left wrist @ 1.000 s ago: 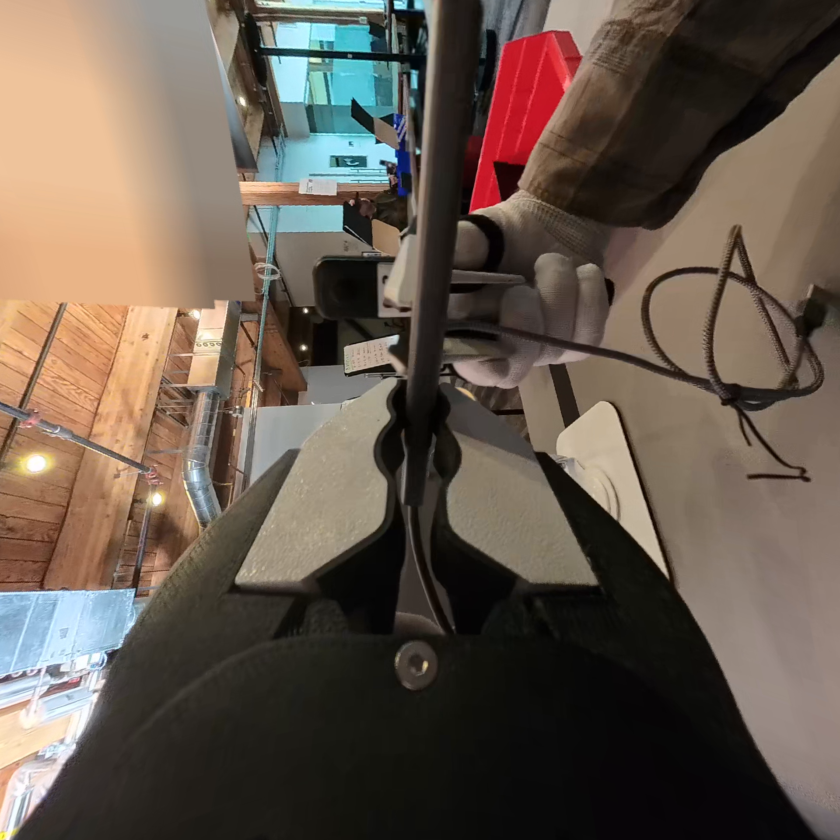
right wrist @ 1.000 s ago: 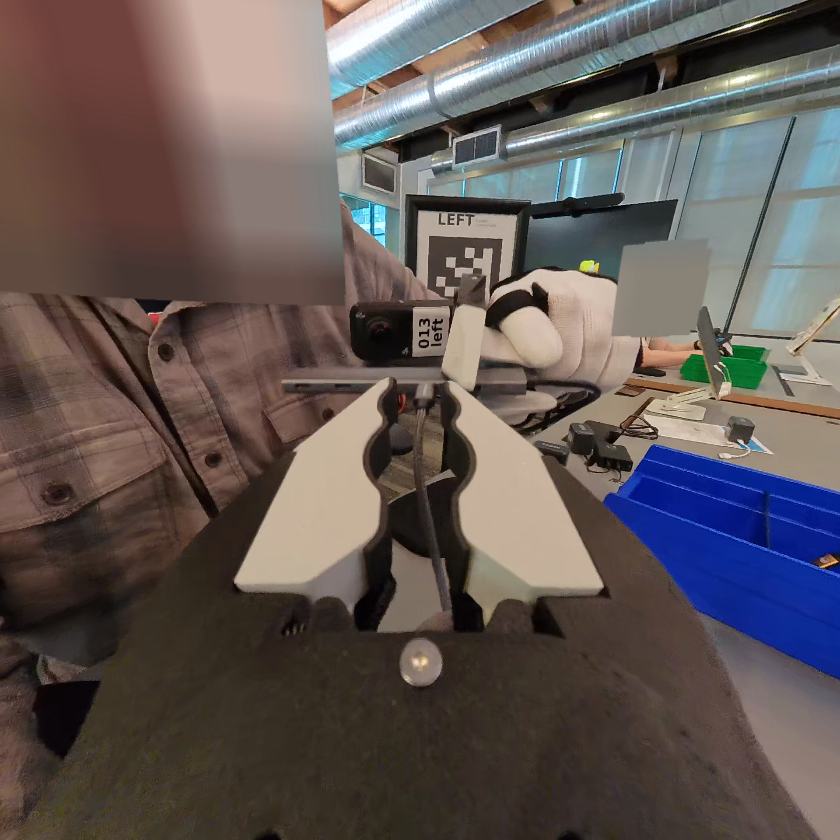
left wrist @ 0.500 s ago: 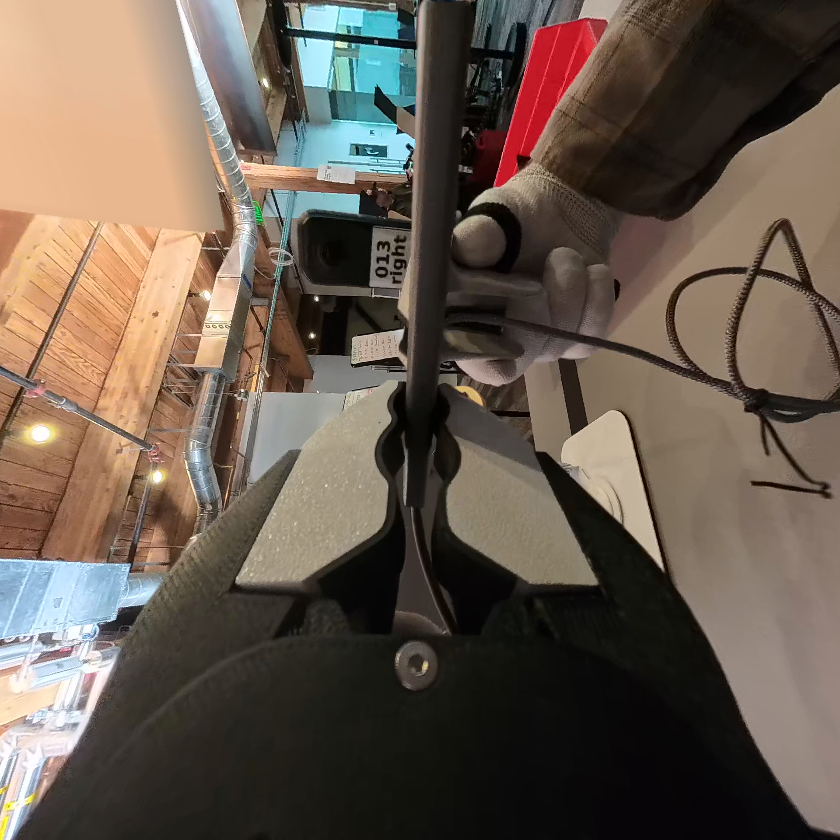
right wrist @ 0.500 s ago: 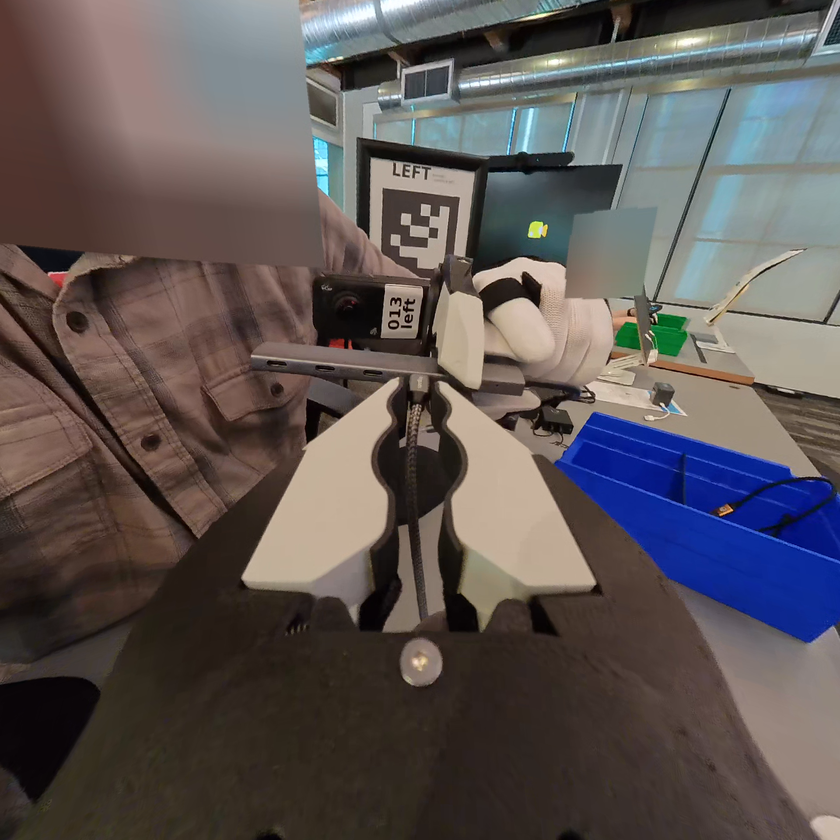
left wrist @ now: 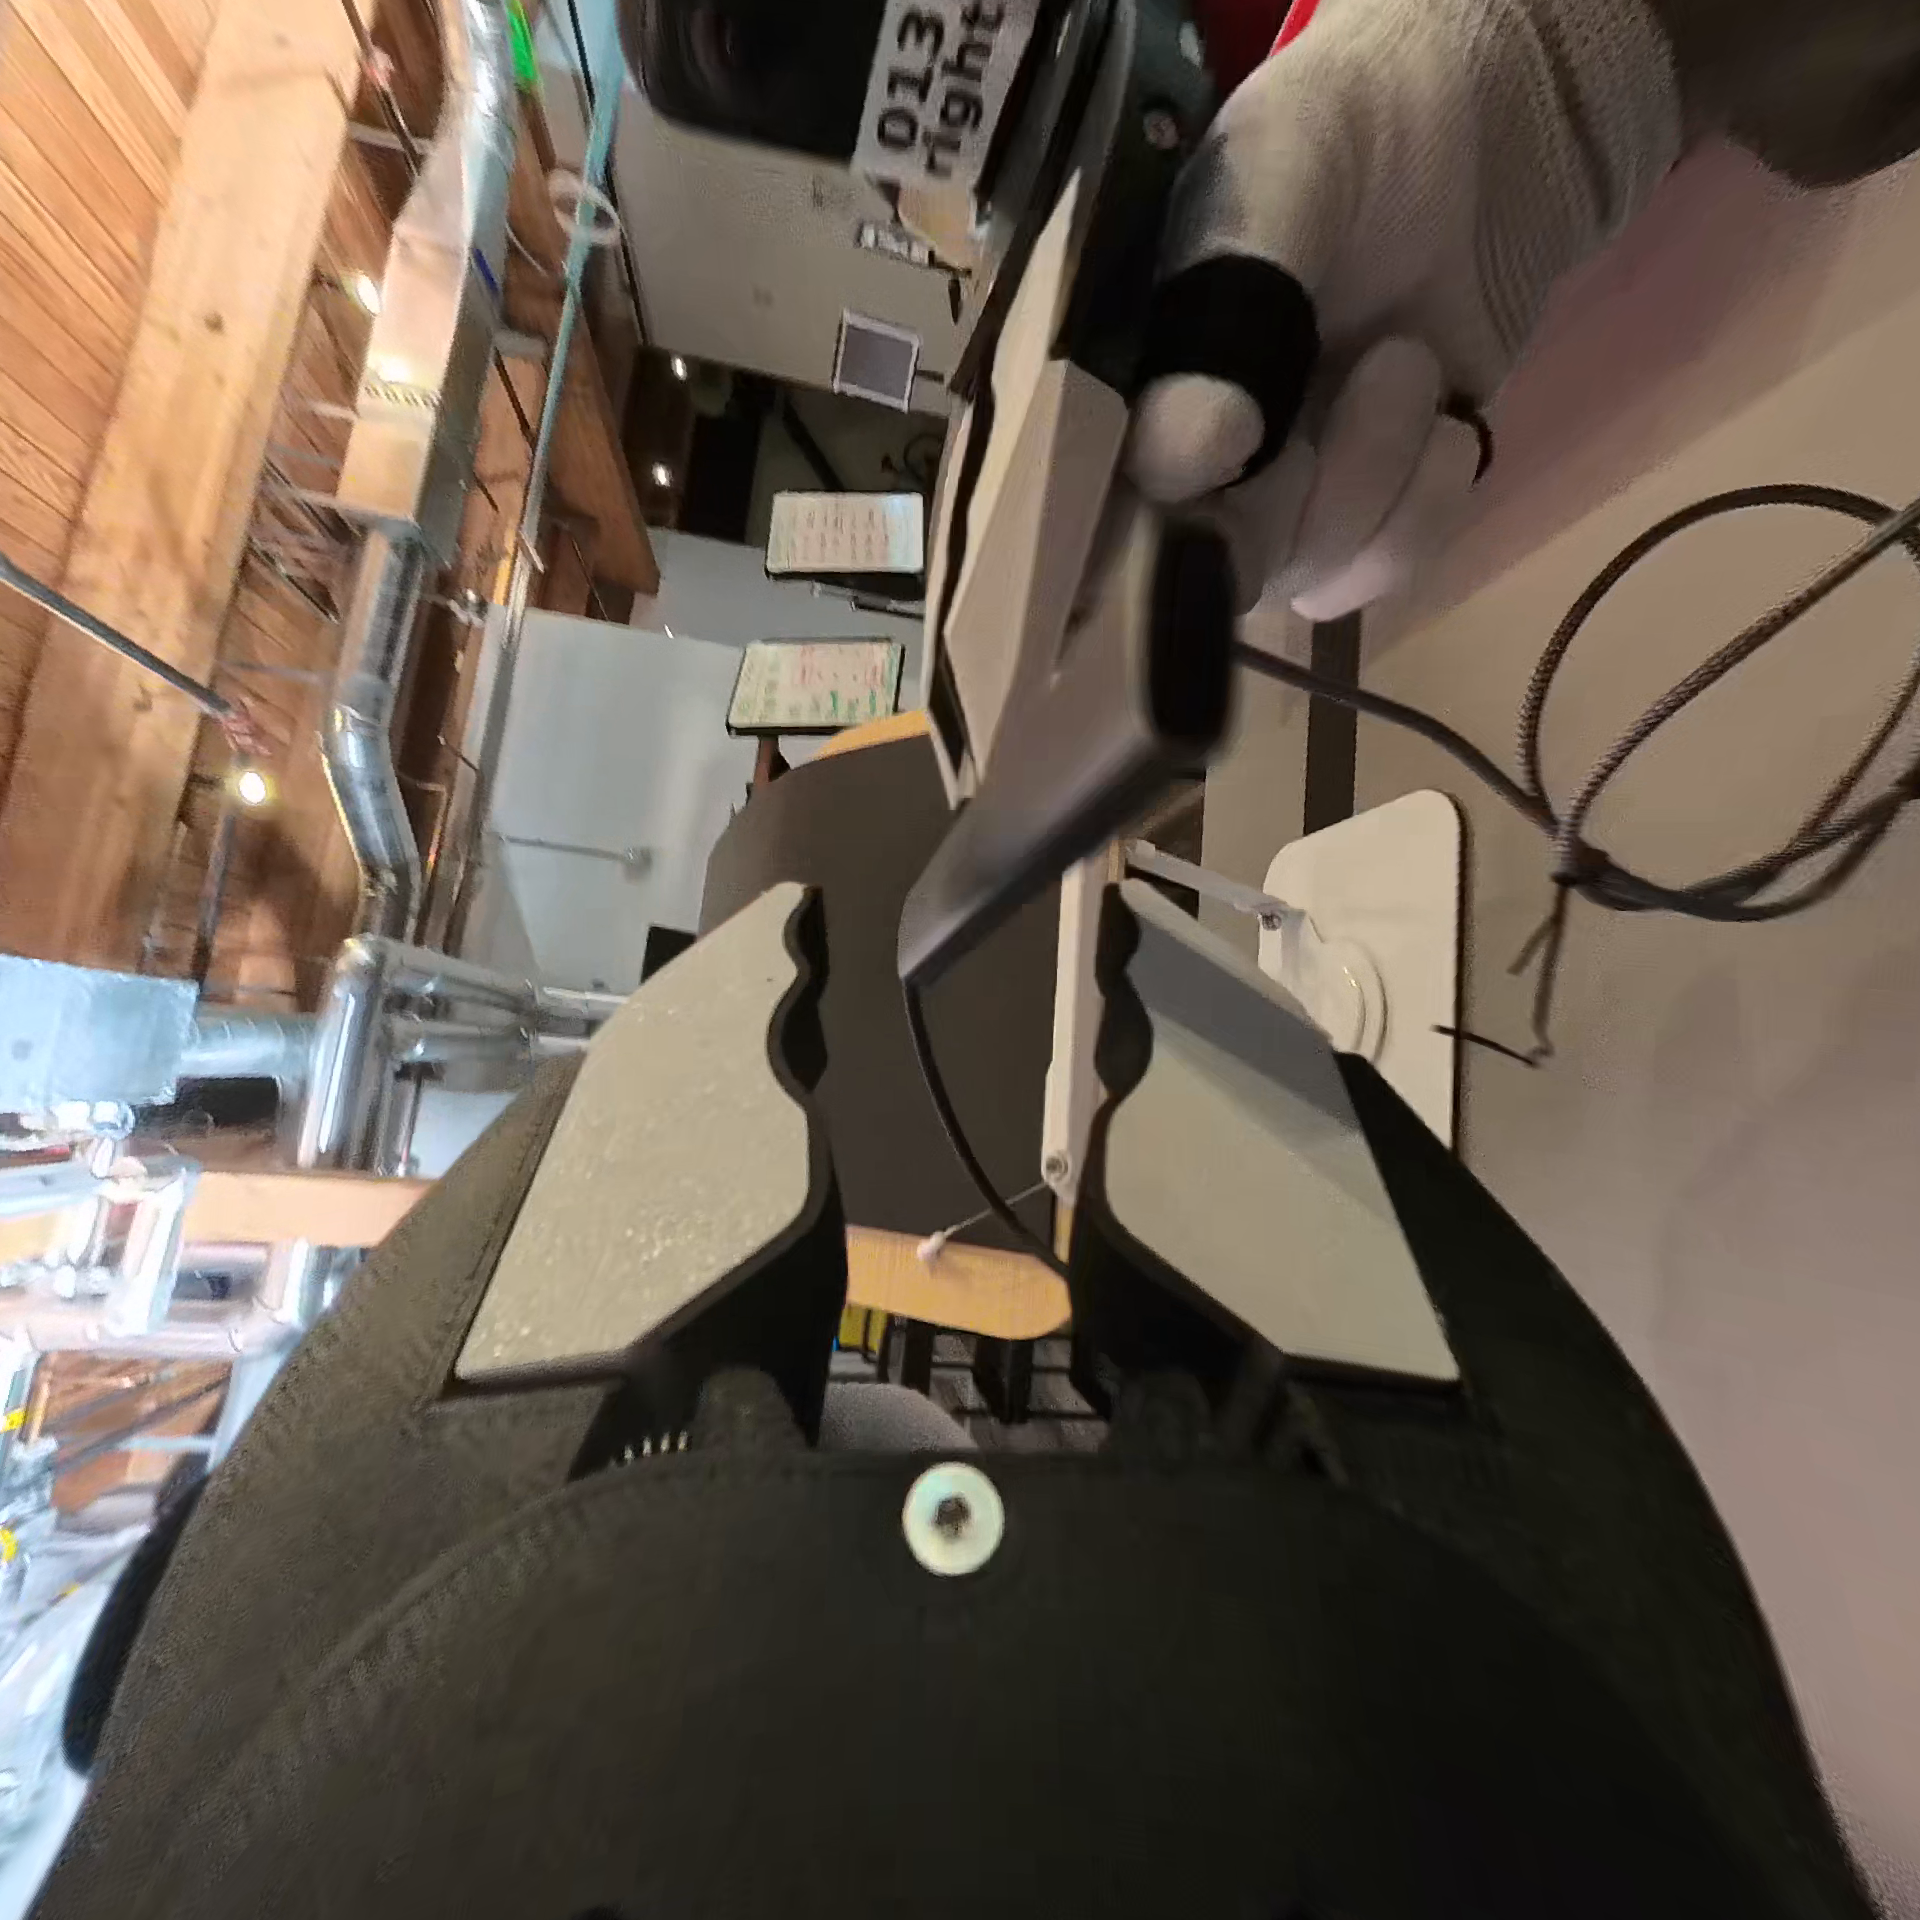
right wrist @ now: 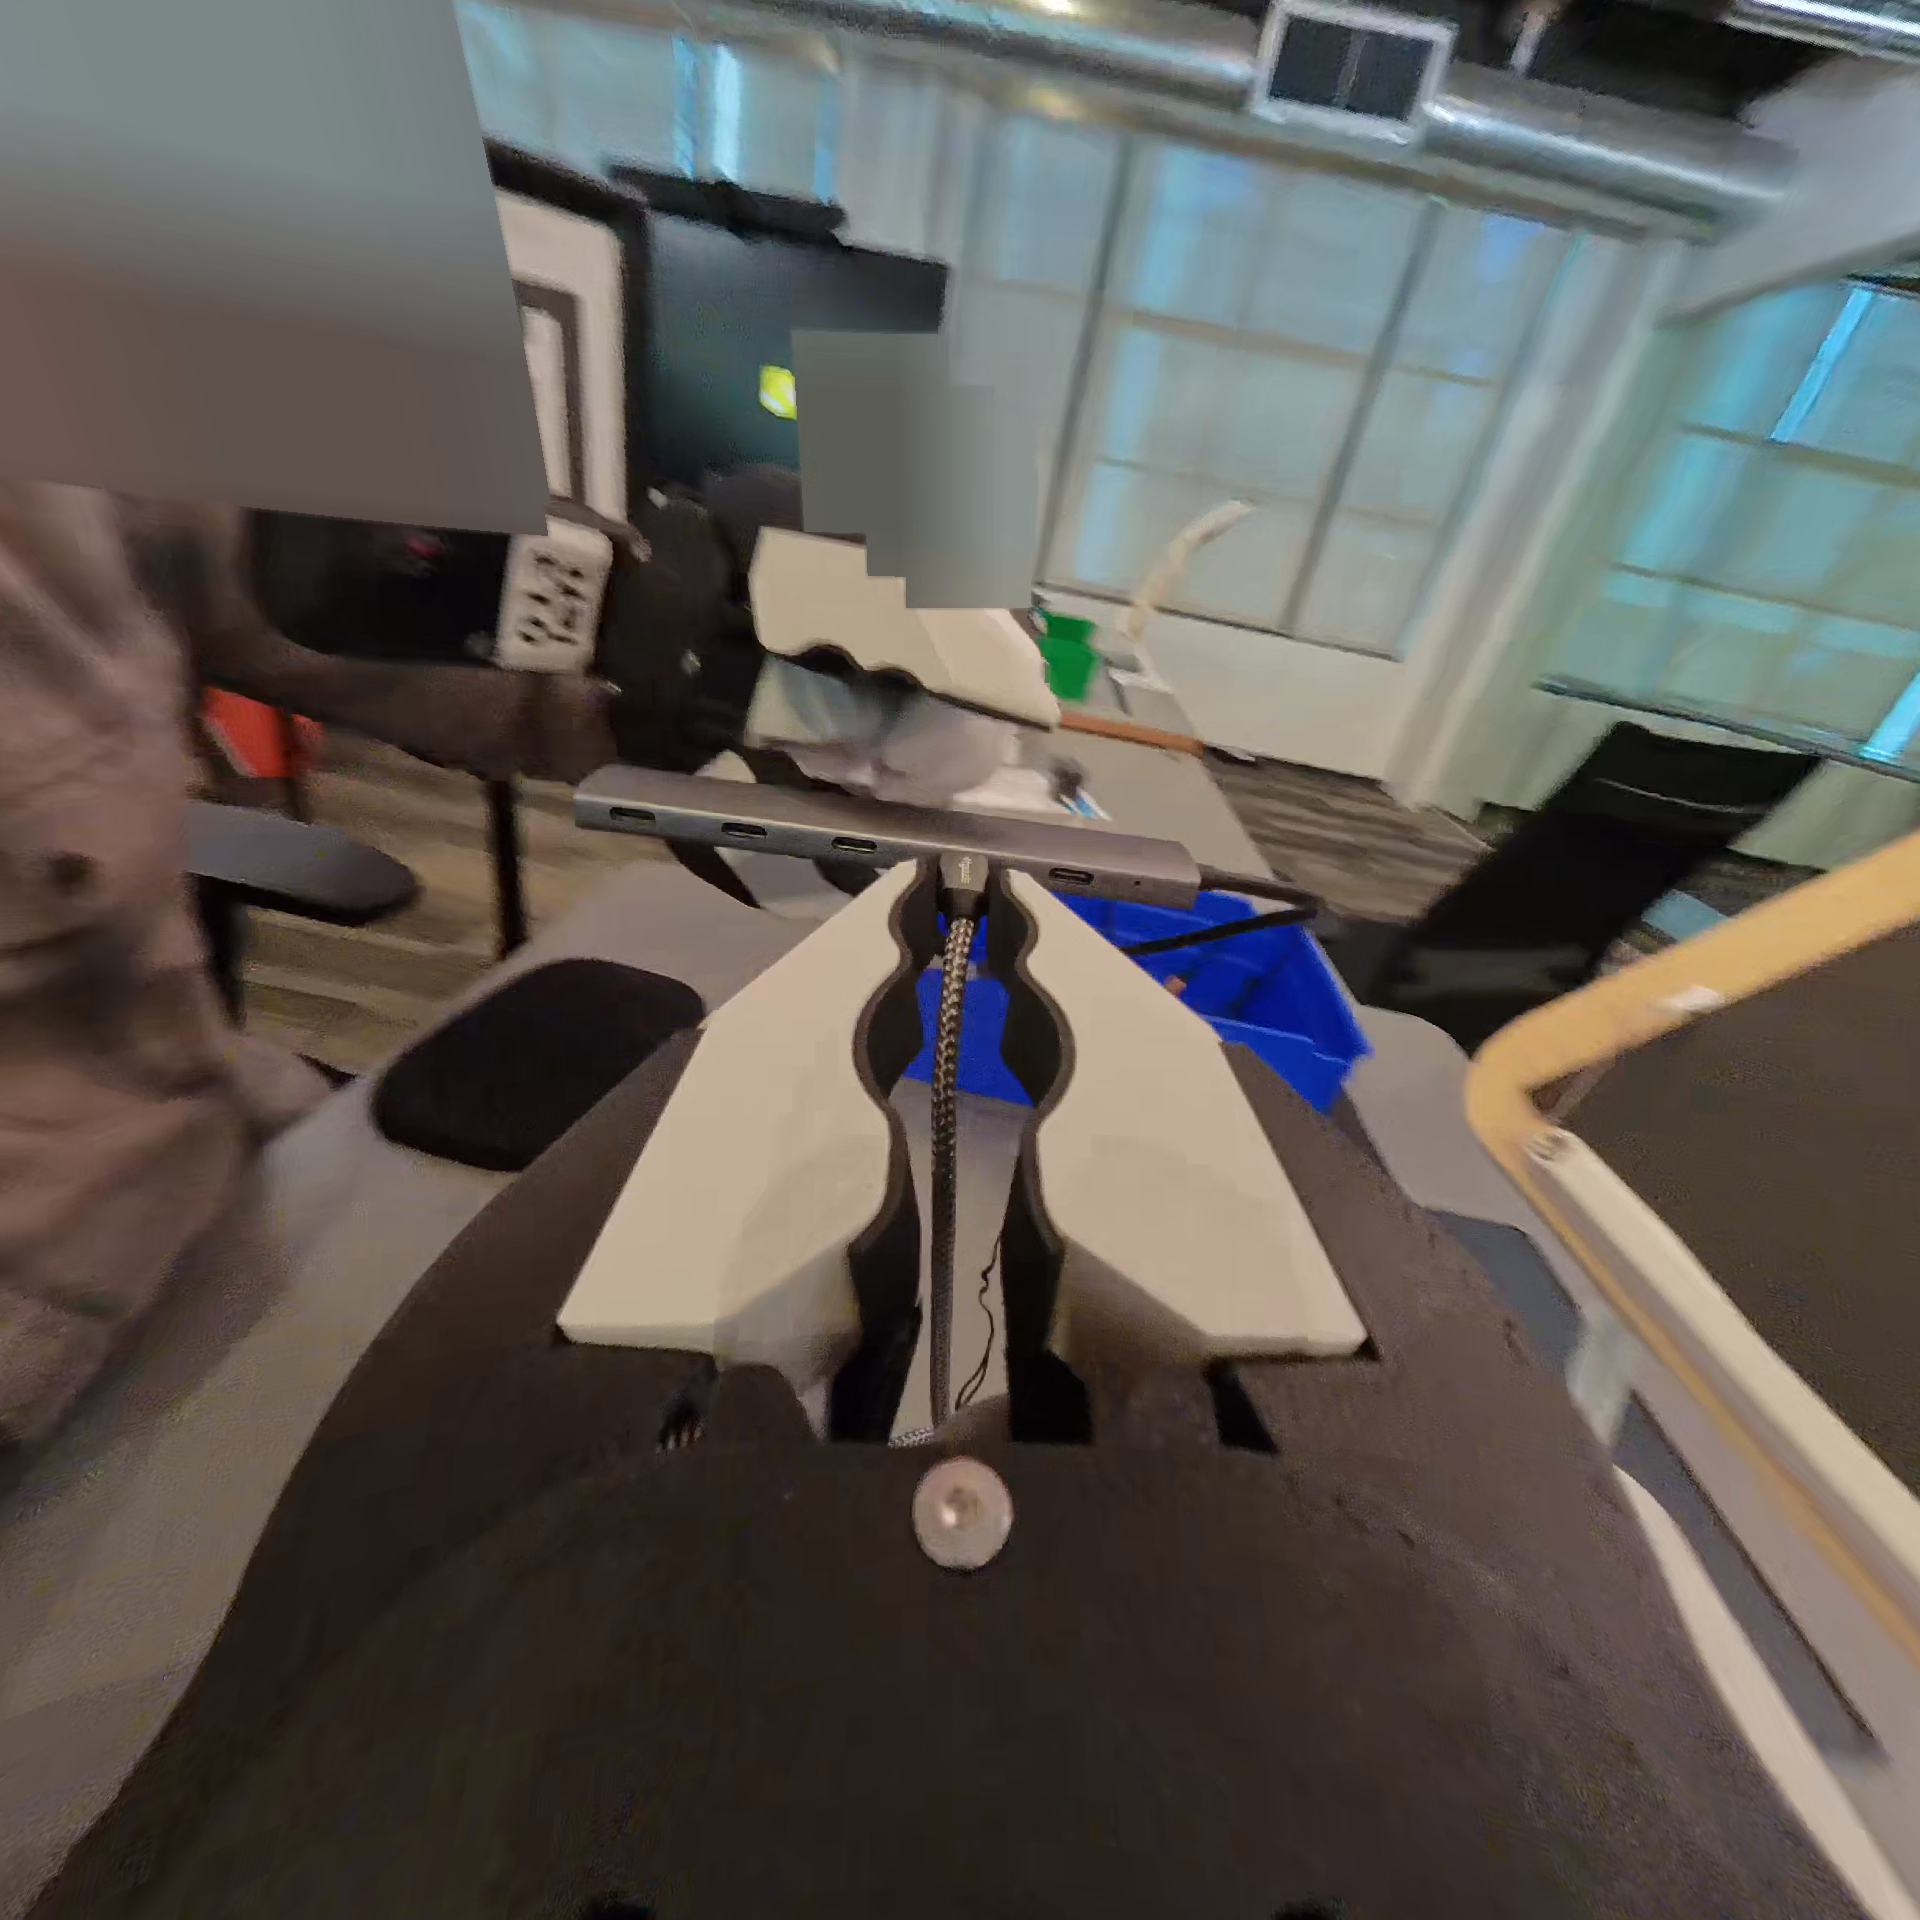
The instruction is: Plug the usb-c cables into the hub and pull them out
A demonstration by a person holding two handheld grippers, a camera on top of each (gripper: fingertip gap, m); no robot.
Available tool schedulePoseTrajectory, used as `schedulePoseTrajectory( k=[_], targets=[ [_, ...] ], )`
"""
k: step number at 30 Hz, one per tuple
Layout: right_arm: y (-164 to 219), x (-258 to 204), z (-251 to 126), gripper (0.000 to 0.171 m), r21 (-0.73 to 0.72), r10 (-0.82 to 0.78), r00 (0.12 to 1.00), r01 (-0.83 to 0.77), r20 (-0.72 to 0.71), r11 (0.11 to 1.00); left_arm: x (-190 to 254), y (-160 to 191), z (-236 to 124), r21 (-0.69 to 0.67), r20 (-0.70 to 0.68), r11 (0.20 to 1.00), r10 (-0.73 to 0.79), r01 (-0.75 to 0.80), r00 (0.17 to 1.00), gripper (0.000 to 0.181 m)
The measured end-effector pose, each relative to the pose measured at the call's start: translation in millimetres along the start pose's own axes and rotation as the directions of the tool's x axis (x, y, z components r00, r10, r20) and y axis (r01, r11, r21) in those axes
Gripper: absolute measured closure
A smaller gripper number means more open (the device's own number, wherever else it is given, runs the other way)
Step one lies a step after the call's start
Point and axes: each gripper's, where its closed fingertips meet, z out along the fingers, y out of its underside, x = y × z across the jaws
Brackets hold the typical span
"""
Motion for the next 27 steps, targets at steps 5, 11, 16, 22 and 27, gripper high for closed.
schedulePoseTrajectory(
  k=[5, 11, 16, 22, 27],
  targets=[
    [4, 36, 6, 0.164, -0.153, -0.088, 0.958, 0.046, -0.274, 0.987, -4, 8, 1, -0.146, 0.0, 0.989, -0.028, 0.027, 1.0, 0.111],
    [0, 44, 14, 0.164, -0.227, -0.151, 0.911, 0.065, -0.384, 0.972, -5, 32, 15, -0.31, 0.017, 0.95, -0.038, 0.042, 0.999, 0.102],
    [-6, 45, 17, 0.164, -0.262, -0.188, 0.883, 0.077, -0.43, 0.962, -16, 42, 25, -0.362, 0.076, 0.932, 0.018, 0.01, 0.997, 0.131],
    [-9, 52, 14, 0.164, -0.198, -0.101, 0.881, 0.008, -0.462, 0.98, -29, 50, 31, -0.401, 0.147, 0.916, 0.096, -0.029, 0.985, 0.167],
    [-10, 60, 12, 0.165, -0.145, -0.026, 0.86, -0.056, -0.51, 0.988, -35, 54, 37, -0.408, 0.164, 0.91, 0.154, -0.075, 0.974, 0.167]
  ],
)
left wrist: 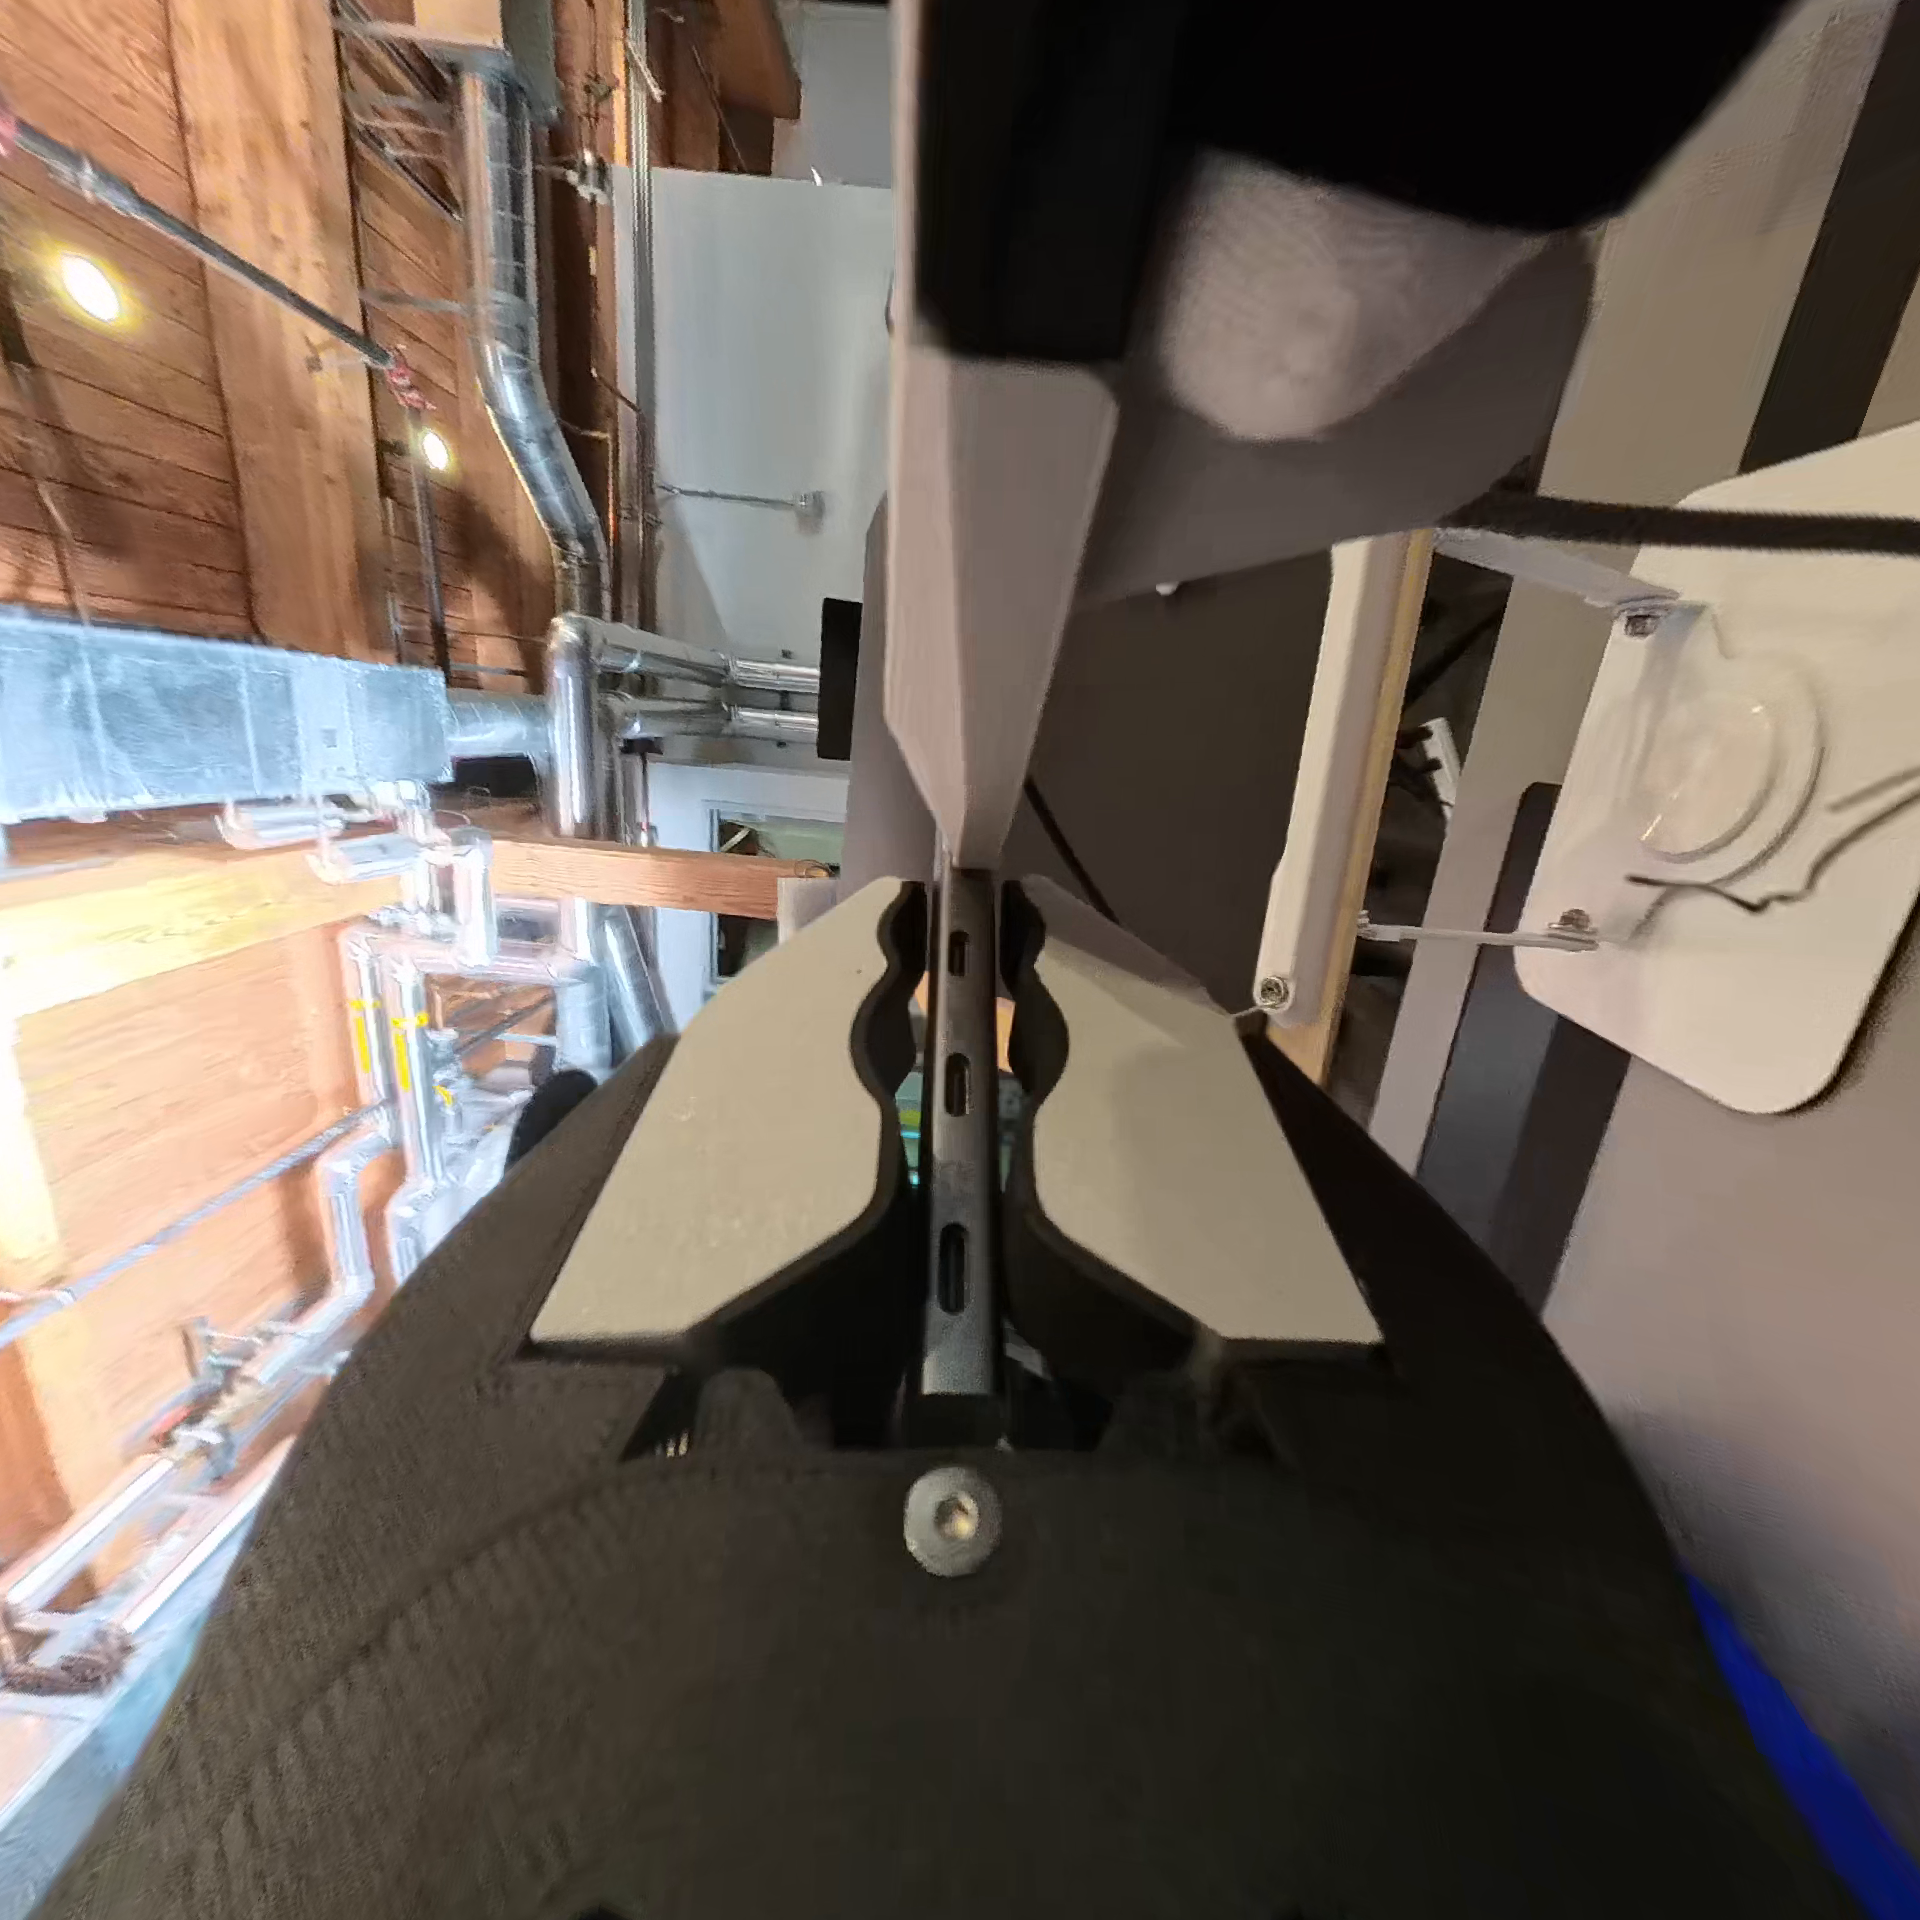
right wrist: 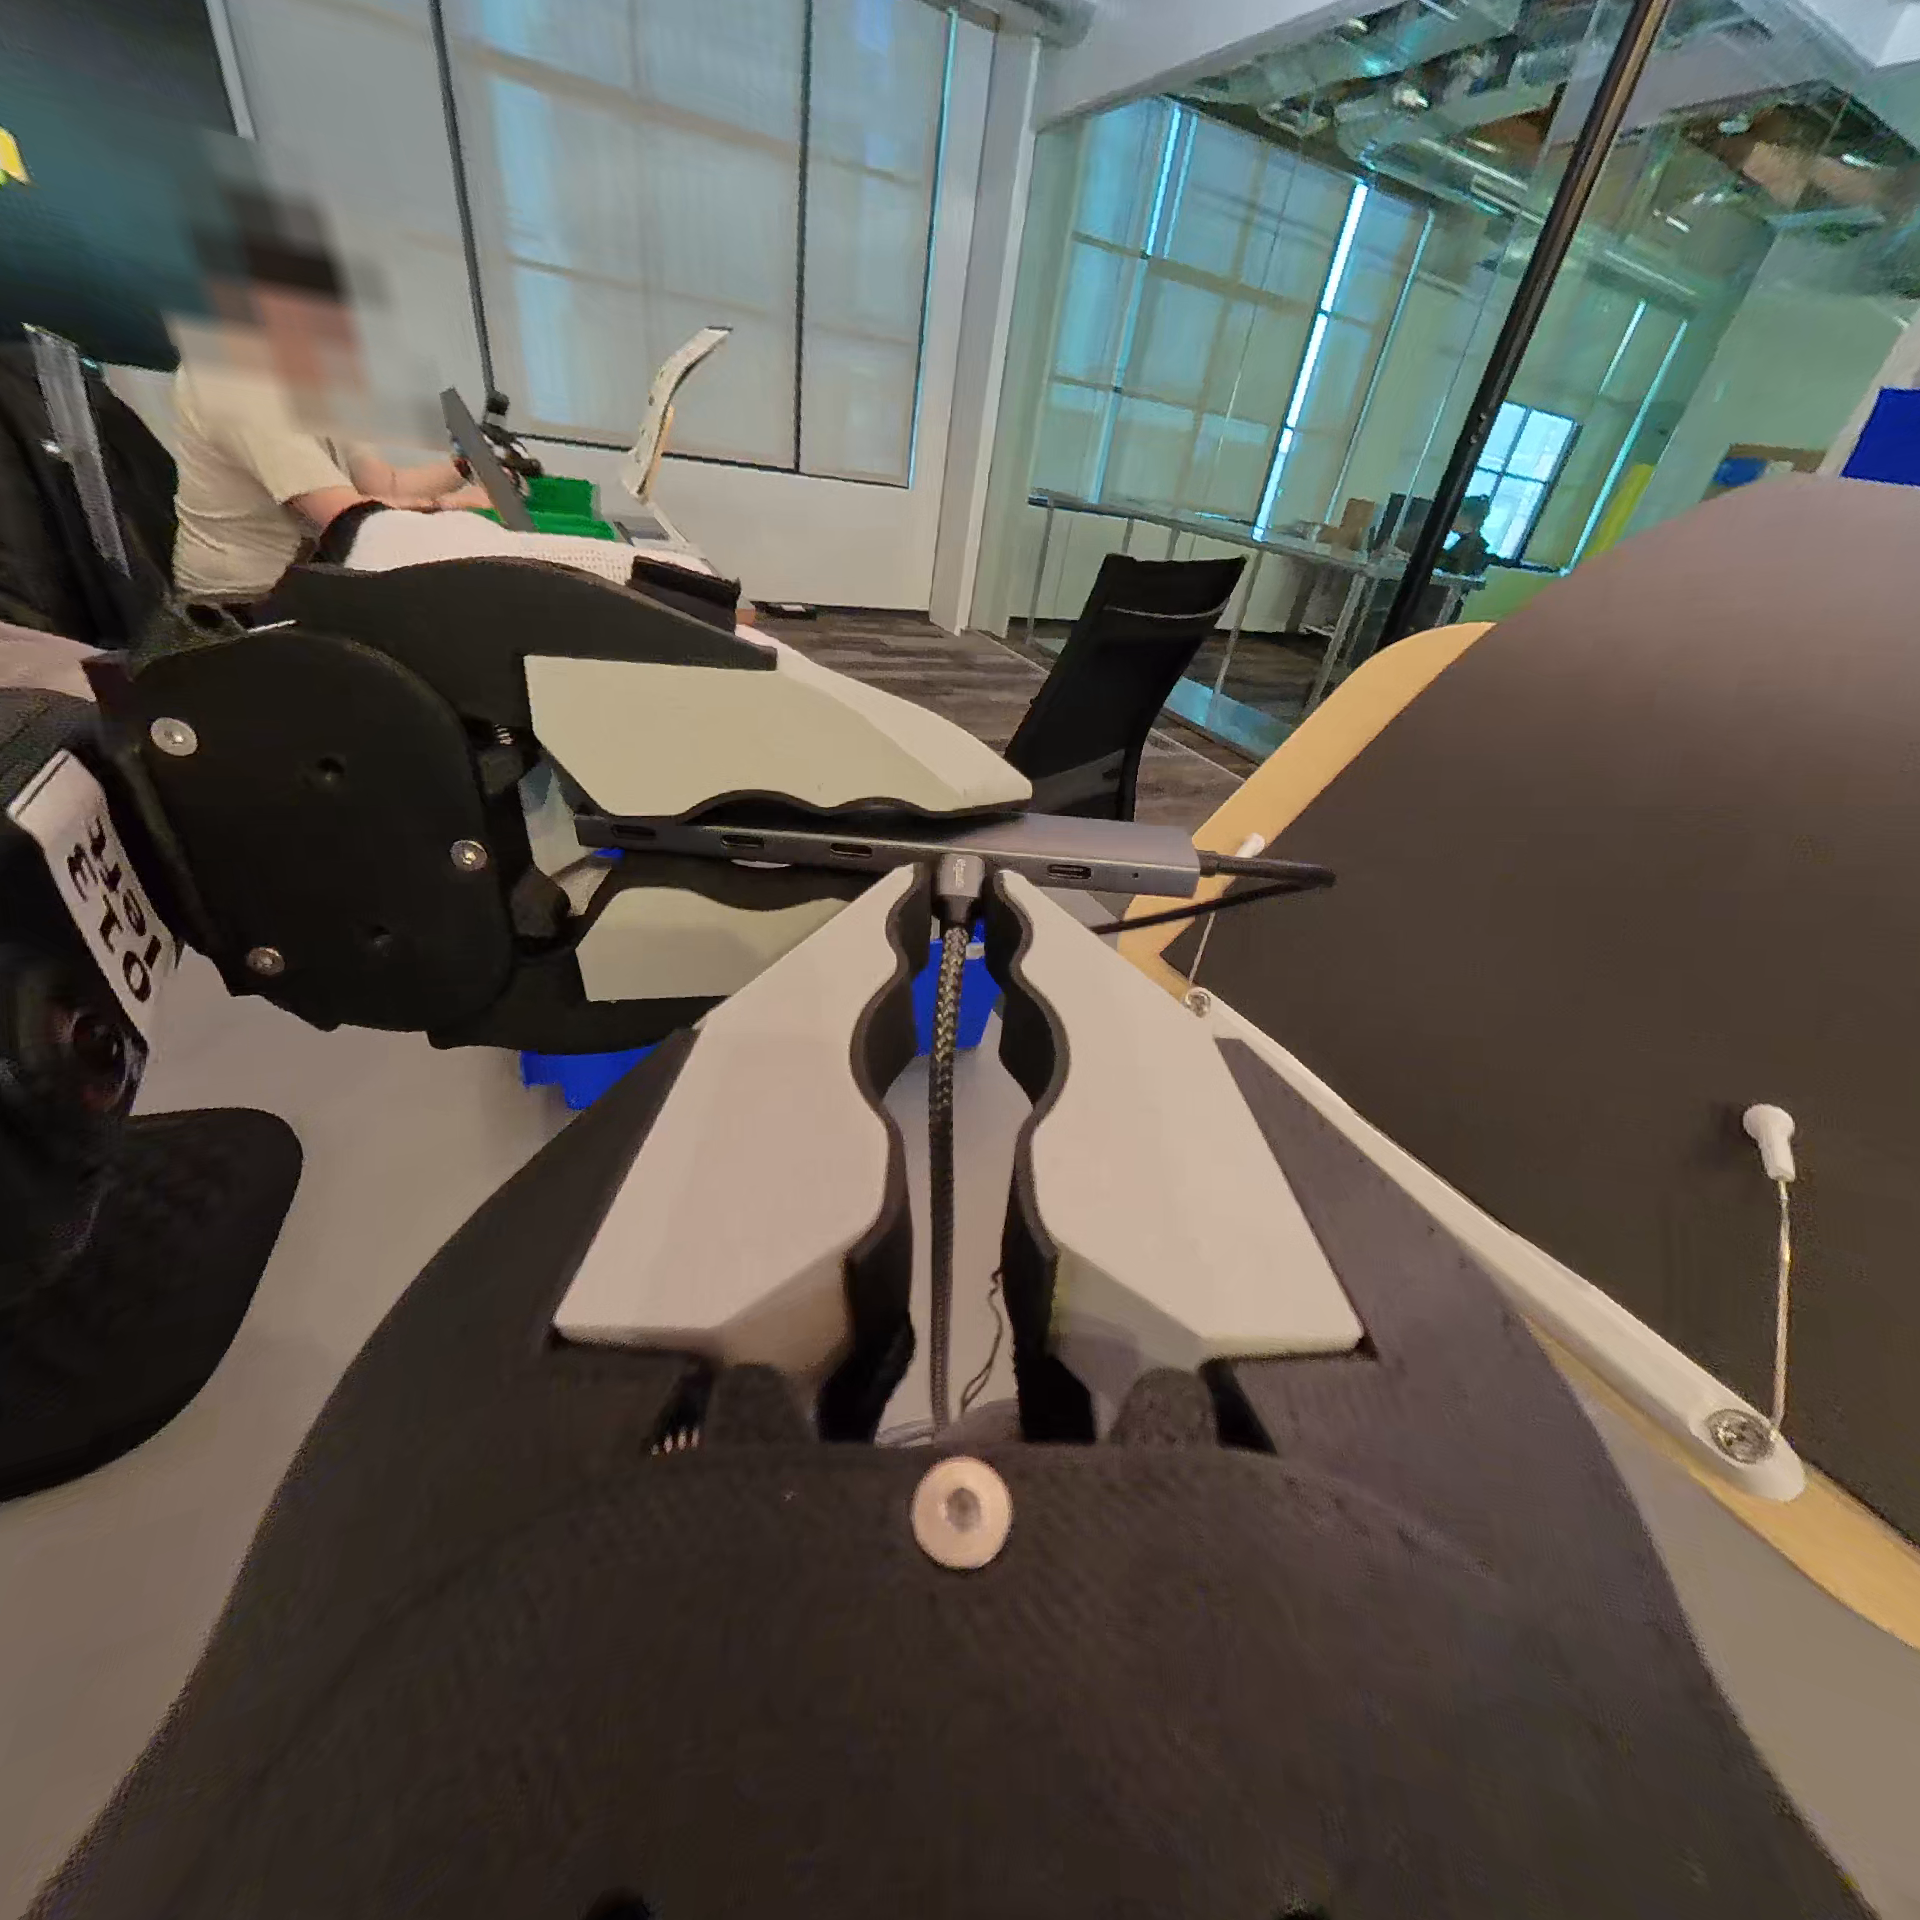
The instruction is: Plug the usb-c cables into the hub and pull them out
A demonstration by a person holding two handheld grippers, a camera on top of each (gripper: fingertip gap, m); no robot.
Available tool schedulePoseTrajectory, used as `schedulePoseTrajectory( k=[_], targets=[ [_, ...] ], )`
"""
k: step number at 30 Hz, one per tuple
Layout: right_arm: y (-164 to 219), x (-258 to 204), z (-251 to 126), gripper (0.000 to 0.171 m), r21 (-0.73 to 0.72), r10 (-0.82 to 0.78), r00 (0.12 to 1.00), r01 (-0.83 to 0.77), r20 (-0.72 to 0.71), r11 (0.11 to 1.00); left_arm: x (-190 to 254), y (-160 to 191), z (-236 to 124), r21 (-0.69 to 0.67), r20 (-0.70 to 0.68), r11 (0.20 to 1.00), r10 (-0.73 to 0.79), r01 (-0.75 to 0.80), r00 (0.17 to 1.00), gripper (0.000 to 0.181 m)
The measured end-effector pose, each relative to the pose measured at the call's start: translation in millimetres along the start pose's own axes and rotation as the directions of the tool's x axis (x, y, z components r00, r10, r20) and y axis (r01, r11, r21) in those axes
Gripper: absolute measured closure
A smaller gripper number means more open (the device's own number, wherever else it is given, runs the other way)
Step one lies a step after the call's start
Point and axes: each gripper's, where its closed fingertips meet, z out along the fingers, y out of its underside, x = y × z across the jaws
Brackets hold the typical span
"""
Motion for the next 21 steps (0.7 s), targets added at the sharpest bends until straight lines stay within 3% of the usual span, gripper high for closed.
schedulePoseTrajectory(
  k=[7, 18, 19, 21],
  targets=[
    [0, 3, 2, 0.164, 0.038, -0.006, 1.0, 0.006, -0.021, 0.999, -1, -7, 5, 0.057, 0.002, 0.998, 0.02, -0.02, 1.0, 0.167],
    [3, -4, -9, 0.163, 0.068, 0.099, 0.976, -0.114, 0.194, 0.991, 7, -8, 1, 0.114, -0.052, 0.993, -0.013, 0.019, 0.999, 0.165],
    [4, -2, -8, 0.163, 0.069, 0.117, 0.975, -0.132, 0.189, 0.989, 8, -7, 2, 0.105, -0.06, 0.994, -0.021, 0.027, 0.998, 0.166],
    [5, 6, -1, 0.164, 0.03, 0.074, 0.996, -0.076, 0.046, 0.997, 10, -1, 10, 0.064, -0.064, 0.997, -0.046, 0.05, 0.997, 0.166]
  ],
)
